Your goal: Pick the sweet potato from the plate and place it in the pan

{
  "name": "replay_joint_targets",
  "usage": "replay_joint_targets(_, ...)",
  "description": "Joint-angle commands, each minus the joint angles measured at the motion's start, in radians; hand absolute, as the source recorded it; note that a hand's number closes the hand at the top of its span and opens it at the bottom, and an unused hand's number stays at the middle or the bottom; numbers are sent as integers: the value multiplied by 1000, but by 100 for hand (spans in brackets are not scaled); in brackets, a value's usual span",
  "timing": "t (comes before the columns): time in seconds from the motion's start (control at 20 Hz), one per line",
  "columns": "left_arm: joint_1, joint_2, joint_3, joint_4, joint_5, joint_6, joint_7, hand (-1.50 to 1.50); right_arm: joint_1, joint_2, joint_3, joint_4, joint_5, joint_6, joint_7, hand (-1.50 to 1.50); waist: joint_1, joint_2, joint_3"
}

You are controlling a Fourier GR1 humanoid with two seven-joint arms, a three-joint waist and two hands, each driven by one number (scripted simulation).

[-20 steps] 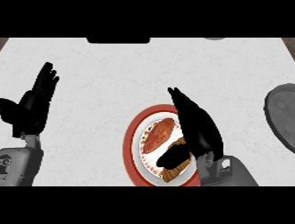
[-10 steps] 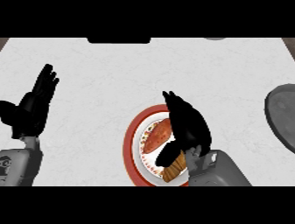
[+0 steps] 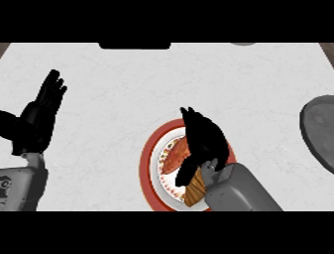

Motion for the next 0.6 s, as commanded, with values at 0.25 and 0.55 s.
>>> replay_joint_targets(0.25, -29, 3, 33, 7, -9, -1, 16, 0, -19, 5, 97, 115, -13, -72, 51, -150, 0, 0, 0)
replay_joint_targets(0.55, 63, -40, 0, -26, -35, -2, -33, 0, -15, 5, -22, 226, 6, -14, -99, -150, 0, 0, 0)
